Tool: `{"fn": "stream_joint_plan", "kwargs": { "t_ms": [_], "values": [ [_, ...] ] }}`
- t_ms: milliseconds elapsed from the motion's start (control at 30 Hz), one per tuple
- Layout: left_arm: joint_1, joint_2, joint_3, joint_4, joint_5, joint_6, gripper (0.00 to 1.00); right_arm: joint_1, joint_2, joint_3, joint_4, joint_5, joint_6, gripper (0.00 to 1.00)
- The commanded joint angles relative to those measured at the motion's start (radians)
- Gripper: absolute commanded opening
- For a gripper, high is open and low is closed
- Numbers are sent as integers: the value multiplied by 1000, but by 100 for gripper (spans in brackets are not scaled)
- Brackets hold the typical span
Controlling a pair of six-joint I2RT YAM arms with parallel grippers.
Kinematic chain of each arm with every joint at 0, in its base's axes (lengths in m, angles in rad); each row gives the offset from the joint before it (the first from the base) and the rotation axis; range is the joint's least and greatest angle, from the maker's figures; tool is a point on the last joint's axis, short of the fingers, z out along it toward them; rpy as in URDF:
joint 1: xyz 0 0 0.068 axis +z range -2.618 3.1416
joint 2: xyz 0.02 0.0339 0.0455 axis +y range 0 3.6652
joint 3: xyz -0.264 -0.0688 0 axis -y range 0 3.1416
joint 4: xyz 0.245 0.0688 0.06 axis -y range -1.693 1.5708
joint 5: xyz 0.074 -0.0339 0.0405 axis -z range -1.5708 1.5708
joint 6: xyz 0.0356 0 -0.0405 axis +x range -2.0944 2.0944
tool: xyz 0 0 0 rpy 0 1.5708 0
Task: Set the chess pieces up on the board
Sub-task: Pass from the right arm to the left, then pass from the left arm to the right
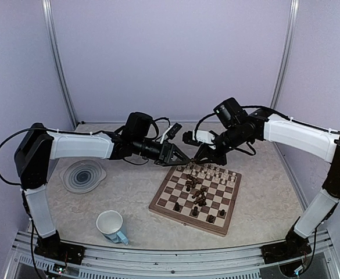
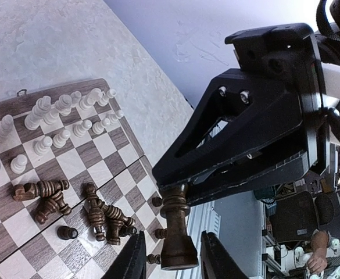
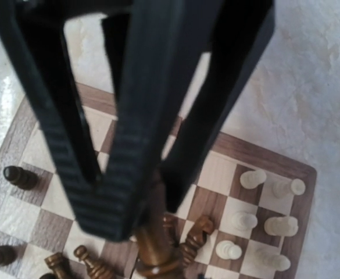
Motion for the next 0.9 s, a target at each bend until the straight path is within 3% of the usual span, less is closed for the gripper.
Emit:
{"fn": "stream_joint_plan", "kwargs": {
  "t_ms": [0,167,267,400,467,600,867],
  "values": [
    [-7,26,9,17,39,2,30,12,16,36,-17,12,-3,9],
    [-5,27,9,16,45,4,17,13,16,35,-17,25,-17,10],
    [-3,26,5,20,45,8,11,8,-3,40,-20,22,-11,20],
    [2,-17,-38,73,3,20,8,-125,-64,94,2,-198,78,43],
    [1,-47,-68,122,-13,27,8,-202,-94,81,64,-323,168,49],
    [-1,-144,-141,228,-82,63,8,-280,-128,-13,200,-531,380,51],
    [1,-264,-212,312,-128,106,8,-291,-59,-152,448,-882,781,59]
  ]
}}
